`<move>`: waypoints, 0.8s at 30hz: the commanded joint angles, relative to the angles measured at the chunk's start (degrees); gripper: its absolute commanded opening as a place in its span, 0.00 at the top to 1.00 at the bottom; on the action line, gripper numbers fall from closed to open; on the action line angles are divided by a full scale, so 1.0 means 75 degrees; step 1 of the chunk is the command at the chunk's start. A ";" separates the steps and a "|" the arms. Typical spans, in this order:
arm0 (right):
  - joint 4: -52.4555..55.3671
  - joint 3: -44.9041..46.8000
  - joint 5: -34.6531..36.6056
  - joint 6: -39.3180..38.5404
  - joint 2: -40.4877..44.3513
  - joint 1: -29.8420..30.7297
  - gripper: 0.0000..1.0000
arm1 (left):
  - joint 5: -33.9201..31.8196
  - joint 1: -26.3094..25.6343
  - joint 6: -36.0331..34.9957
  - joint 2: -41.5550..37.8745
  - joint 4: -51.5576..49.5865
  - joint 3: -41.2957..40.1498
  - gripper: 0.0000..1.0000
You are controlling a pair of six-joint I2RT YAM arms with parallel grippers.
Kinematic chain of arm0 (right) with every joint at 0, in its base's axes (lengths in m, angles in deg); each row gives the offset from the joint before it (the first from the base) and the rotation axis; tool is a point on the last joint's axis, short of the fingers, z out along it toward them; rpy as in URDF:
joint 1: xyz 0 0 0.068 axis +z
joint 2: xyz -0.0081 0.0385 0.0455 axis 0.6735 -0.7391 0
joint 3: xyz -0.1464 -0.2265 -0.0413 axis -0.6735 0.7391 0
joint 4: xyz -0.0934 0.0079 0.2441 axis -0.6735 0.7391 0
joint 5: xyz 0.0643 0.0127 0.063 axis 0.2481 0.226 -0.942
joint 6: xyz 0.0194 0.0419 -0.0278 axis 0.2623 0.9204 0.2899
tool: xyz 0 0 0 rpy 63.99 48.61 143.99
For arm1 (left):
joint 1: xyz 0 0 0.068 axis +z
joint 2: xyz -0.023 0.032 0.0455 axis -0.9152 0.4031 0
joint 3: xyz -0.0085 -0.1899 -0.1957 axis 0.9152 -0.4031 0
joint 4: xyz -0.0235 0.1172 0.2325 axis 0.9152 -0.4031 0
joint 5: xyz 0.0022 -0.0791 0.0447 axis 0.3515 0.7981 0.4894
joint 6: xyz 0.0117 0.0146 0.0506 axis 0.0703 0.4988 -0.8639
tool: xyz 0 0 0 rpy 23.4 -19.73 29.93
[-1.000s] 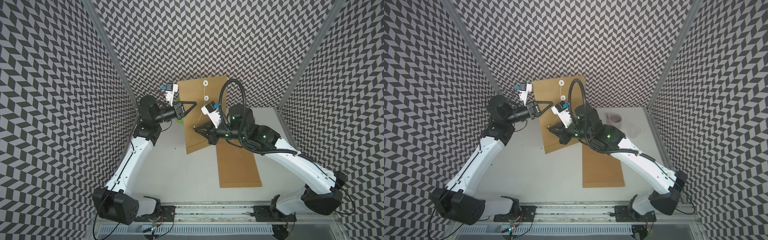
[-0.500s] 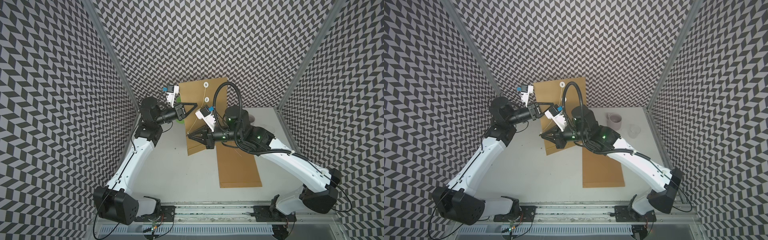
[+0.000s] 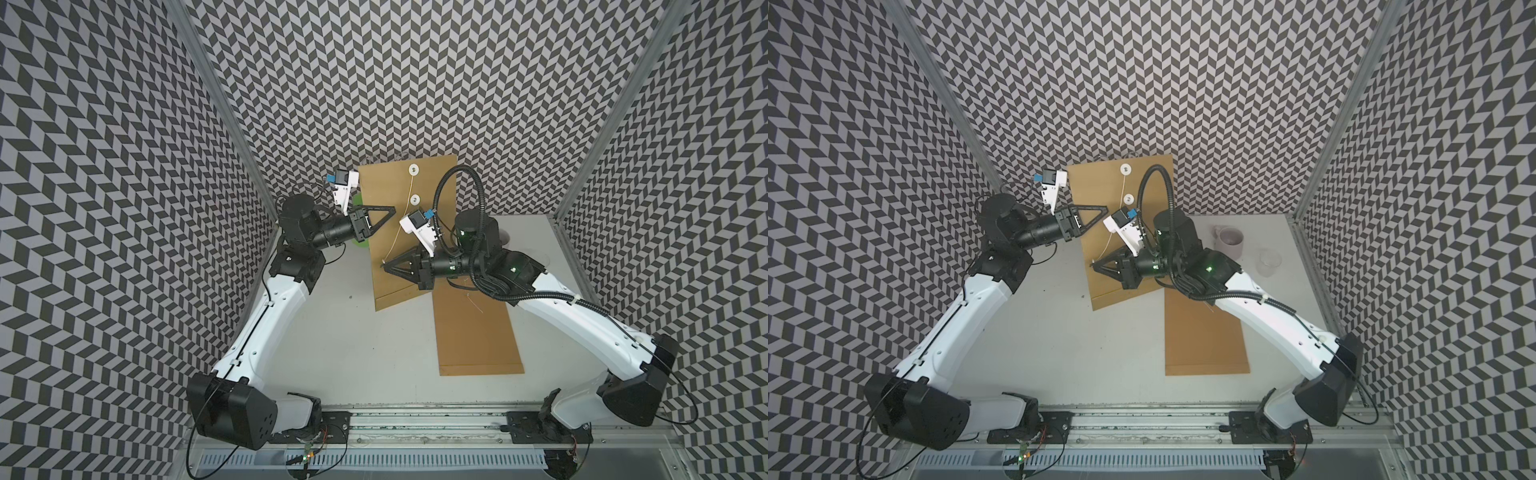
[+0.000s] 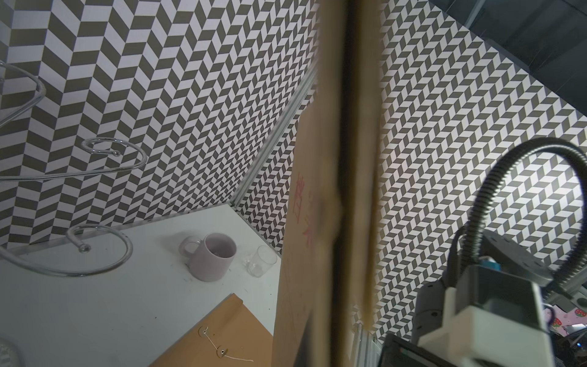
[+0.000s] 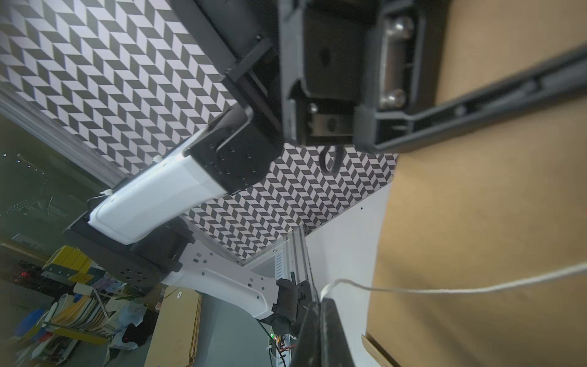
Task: Close the mouth of the file bag
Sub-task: Close the file bag.
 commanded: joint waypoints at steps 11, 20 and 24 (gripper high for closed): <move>-0.0294 0.0392 -0.0037 0.0170 0.0556 -0.0742 1.00 | 0.0278 -0.0067 0.0115 -0.0133 0.0512 0.0087 1.00; 0.0291 0.0256 0.0159 -0.0070 0.0594 -0.1404 1.00 | 0.0503 -0.0198 0.0127 -0.0245 0.0469 0.0297 1.00; 0.0533 0.0152 0.0413 -0.0199 0.0621 -0.1625 1.00 | 0.0557 -0.0265 0.0014 -0.0274 0.0301 0.0437 1.00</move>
